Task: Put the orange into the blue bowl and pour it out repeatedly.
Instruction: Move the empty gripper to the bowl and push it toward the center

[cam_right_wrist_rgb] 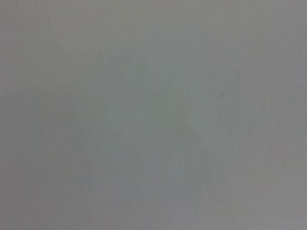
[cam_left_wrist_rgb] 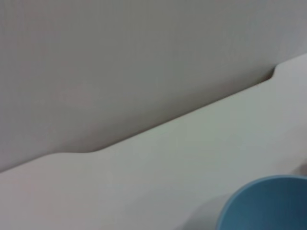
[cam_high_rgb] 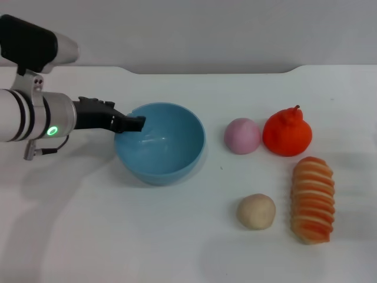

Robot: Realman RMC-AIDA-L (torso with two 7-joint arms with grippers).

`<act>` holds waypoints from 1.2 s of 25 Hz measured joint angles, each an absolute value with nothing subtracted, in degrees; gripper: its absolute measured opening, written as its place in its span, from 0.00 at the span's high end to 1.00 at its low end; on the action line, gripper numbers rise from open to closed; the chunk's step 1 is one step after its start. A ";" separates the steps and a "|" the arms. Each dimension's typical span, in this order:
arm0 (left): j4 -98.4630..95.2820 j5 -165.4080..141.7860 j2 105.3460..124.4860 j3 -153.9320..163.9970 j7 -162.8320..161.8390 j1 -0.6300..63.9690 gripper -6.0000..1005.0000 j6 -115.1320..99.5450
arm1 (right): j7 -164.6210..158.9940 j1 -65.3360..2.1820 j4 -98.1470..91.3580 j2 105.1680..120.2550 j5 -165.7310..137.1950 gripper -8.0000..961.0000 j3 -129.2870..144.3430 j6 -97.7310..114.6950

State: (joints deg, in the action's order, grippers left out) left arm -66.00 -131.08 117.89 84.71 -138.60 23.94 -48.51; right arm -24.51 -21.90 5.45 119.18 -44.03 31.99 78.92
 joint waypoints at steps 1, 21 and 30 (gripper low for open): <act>-65.46 -130.98 117.92 84.99 -138.57 24.22 0.23 -48.39 | -24.51 -21.89 5.45 119.18 -44.03 0.38 31.99 78.92; -57.77 -130.59 117.88 85.62 -138.52 27.37 0.26 -45.74 | -24.14 -21.88 5.45 119.18 -44.03 0.38 31.99 77.01; -57.38 -130.66 117.82 85.68 -137.31 27.97 0.58 -47.38 | -24.33 -21.99 5.20 119.18 -44.03 0.38 31.99 76.89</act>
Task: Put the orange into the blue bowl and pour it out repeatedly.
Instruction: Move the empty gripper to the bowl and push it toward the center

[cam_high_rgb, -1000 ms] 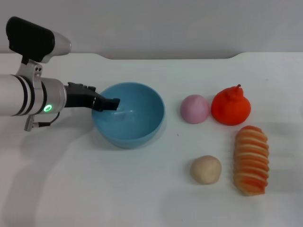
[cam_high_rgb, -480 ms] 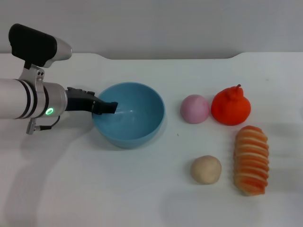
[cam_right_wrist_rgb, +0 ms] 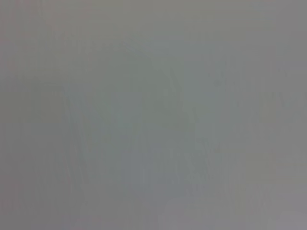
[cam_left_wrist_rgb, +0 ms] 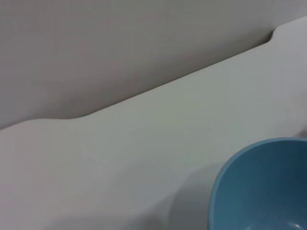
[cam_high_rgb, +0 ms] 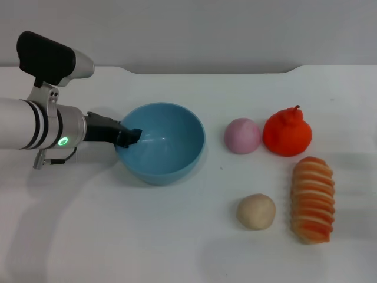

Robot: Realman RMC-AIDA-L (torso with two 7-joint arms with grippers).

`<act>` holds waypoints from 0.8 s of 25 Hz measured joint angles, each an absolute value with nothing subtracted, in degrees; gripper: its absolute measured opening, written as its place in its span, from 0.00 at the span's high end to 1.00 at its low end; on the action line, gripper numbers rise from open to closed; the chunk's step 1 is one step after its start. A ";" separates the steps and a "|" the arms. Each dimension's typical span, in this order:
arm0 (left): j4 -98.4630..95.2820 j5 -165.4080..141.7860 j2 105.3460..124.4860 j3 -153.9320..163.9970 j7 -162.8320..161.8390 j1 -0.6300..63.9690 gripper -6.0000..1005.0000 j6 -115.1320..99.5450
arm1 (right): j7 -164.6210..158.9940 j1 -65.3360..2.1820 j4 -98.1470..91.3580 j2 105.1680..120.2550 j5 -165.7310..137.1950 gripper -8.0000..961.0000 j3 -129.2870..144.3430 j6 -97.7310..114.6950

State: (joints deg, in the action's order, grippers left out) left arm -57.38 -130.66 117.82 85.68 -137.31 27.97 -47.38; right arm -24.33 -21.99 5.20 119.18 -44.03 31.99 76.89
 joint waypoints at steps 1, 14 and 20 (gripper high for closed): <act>-57.39 -130.66 117.83 85.68 -137.30 28.04 0.62 -47.58 | -24.33 -21.99 5.20 119.18 -44.03 0.38 31.99 76.89; -58.60 -130.58 117.95 85.69 -136.66 29.47 0.94 -50.80 | -25.10 -22.07 5.38 119.13 -44.32 0.38 32.16 76.81; -63.47 -133.41 117.49 82.31 -137.20 31.86 1.00 -54.82 | -39.76 -21.66 -1.43 118.07 -50.77 0.39 34.73 76.28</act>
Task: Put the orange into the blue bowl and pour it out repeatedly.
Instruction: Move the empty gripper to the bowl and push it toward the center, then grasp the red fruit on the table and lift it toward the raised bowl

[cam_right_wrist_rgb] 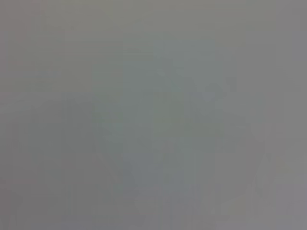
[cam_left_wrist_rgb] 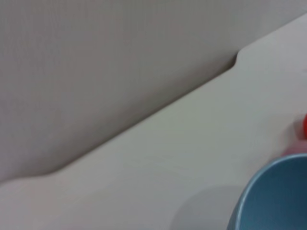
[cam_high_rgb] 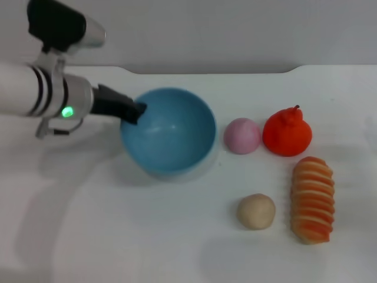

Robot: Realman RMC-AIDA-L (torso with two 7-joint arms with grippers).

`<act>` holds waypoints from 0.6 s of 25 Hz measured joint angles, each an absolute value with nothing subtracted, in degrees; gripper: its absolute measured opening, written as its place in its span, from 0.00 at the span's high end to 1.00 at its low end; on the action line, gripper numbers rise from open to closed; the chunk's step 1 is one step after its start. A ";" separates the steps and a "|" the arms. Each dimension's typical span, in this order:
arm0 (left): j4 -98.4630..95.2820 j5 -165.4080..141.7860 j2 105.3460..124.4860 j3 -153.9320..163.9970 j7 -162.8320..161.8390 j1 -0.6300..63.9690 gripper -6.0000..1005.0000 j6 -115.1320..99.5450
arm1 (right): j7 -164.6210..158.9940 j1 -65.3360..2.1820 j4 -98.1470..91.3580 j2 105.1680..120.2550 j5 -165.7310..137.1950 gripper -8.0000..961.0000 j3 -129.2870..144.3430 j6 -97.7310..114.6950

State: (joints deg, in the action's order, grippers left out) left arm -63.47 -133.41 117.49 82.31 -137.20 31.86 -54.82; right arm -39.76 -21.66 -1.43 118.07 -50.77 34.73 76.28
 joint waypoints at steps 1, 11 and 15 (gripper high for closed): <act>-64.17 -134.03 117.56 80.87 -137.32 32.52 1.00 -55.91 | -43.86 -21.35 -4.62 118.00 -53.26 0.39 34.97 75.56; -68.01 -141.43 117.70 77.31 -142.02 37.28 0.99 -60.75 | -87.70 -23.68 -37.24 117.77 -91.85 0.40 35.20 66.47; -68.03 -142.13 117.78 77.17 -142.52 37.80 0.99 -60.73 | -99.94 -26.64 -45.76 117.77 -105.57 0.41 35.25 67.01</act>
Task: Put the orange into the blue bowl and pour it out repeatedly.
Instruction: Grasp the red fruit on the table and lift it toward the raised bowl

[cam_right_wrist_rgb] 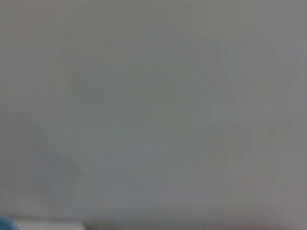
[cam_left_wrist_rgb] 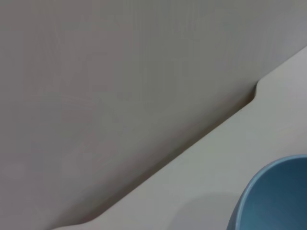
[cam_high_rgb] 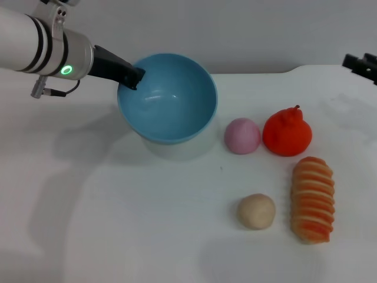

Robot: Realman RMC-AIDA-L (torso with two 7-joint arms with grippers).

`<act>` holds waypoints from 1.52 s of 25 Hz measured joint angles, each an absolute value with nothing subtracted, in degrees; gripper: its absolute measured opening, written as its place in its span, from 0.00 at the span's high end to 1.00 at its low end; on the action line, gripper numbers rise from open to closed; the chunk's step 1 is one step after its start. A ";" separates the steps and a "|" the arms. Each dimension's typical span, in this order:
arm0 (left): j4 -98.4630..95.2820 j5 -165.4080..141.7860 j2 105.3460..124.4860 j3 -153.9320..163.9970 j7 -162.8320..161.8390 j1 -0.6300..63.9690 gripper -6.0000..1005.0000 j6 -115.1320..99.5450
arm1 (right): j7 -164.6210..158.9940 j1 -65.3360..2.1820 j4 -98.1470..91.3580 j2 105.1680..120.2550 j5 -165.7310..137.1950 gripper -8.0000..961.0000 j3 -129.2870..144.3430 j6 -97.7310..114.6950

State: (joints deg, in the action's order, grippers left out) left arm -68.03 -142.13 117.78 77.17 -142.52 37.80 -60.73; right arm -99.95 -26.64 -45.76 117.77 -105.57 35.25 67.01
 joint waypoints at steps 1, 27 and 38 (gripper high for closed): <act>-68.03 -142.16 117.77 76.93 -142.59 37.84 0.99 -60.73 | -102.76 -27.75 -46.78 117.63 -108.87 0.41 35.59 67.25; -68.39 -142.29 117.85 75.84 -142.22 37.10 0.99 -60.33 | -110.42 -36.97 -39.36 118.93 -132.07 0.49 51.05 58.37; -68.18 -142.29 117.85 75.94 -142.22 37.07 0.99 -60.30 | -108.77 -36.13 -39.78 118.85 -129.63 0.77 51.46 58.47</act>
State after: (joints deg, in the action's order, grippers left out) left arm -68.18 -142.29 117.85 75.94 -142.22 37.07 -60.30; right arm -108.77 -36.13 -39.78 118.85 -129.63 51.47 58.47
